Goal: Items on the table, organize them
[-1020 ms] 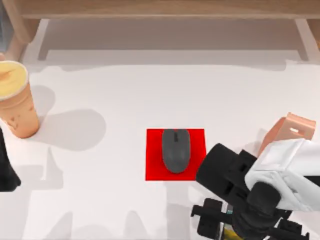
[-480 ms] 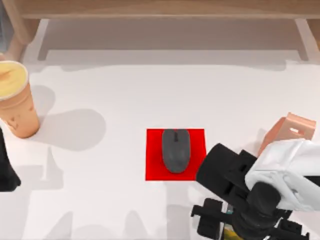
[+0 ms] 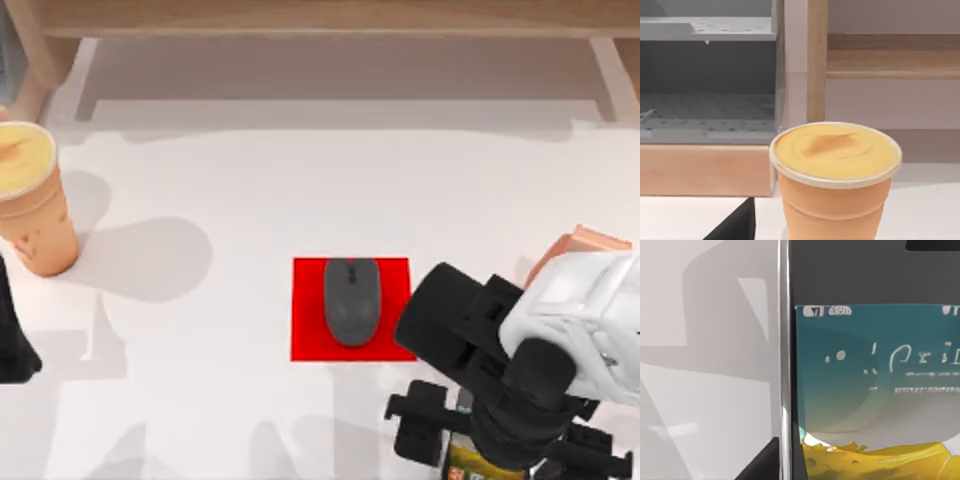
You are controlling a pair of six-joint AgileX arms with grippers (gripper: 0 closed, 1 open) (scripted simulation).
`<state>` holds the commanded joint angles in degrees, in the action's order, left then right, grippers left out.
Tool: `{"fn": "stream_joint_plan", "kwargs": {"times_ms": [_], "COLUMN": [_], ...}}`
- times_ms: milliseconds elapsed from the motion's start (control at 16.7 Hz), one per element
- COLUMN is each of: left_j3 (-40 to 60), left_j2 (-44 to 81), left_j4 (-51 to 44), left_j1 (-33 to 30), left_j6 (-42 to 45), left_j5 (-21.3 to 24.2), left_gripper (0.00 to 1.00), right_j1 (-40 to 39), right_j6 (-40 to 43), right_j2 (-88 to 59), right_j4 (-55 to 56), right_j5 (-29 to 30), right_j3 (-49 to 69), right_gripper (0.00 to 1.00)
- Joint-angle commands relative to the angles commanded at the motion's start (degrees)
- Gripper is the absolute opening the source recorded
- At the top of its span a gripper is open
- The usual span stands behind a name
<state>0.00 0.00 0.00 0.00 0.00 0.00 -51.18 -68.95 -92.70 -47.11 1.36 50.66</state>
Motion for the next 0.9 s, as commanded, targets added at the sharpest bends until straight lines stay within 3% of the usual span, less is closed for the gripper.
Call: {"fn": "stream_joint_plan", "kwargs": {"times_ms": [240, 420, 660, 900], "left_j3": [0.00, 0.00, 0.00, 0.00], "left_j2": [0.00, 0.00, 0.00, 0.00], "left_j4": [0.00, 0.00, 0.00, 0.00], "left_j1": [0.00, 0.00, 0.00, 0.00], "left_j6": [0.00, 0.00, 0.00, 0.00], "left_j5": [0.00, 0.00, 0.00, 0.00], "left_gripper": [1.00, 1.00, 1.00, 1.00], "right_j1": [-0.57, -4.05, -10.60, -14.63], "right_j6": [-0.56, -3.56, -9.39, -14.58], "right_j2": [0.10, 1.25, 3.04, 5.23], "right_j4": [0.05, -0.78, -3.10, -6.30], "right_j5": [0.64, 5.41, 17.53, 33.41], "right_j3": [0.13, 1.05, 2.09, 2.97], "right_gripper": [0.00, 0.00, 0.00, 0.00]}}
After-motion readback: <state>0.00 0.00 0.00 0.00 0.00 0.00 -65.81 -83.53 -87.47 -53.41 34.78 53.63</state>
